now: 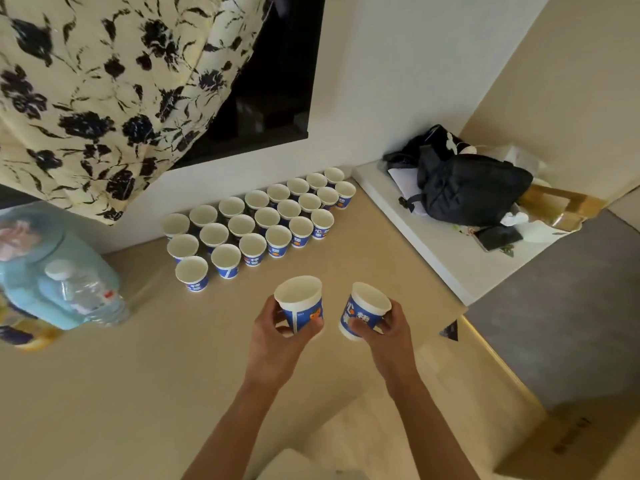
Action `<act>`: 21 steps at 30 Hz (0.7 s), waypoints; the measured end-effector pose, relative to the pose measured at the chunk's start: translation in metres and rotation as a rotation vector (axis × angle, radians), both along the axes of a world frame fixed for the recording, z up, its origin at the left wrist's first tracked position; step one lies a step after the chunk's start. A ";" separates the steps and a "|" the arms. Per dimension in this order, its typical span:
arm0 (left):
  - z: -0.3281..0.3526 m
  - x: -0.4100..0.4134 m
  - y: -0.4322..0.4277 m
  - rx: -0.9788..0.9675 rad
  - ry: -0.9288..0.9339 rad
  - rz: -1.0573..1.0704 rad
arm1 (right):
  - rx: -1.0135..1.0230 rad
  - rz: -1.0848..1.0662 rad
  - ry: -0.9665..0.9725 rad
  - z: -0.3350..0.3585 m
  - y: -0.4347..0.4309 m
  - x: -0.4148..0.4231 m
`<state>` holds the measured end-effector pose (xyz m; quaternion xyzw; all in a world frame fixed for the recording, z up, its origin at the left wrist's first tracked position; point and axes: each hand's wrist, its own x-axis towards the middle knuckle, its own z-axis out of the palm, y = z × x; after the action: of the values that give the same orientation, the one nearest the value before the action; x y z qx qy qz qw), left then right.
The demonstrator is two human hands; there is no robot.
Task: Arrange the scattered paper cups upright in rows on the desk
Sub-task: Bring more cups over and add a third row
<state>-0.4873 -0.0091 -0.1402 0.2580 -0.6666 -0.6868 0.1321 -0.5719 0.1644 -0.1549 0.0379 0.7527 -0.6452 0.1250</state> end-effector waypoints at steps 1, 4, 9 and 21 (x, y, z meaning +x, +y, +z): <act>0.002 -0.007 -0.001 -0.004 0.005 0.011 | -0.004 0.005 -0.002 -0.002 -0.001 -0.009; 0.008 -0.028 -0.002 -0.016 0.009 0.032 | -0.006 0.033 -0.029 -0.006 -0.010 -0.039; 0.005 -0.060 0.005 -0.023 0.000 0.126 | -0.025 0.120 -0.074 -0.023 -0.021 -0.095; -0.006 -0.183 0.064 -0.083 -0.069 0.391 | -0.004 0.399 -0.071 -0.073 -0.025 -0.278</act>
<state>-0.6708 0.0546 -0.1465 0.4003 -0.6357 -0.6107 0.2503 -0.8497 0.1392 -0.2280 -0.0898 0.7390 -0.6076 0.2768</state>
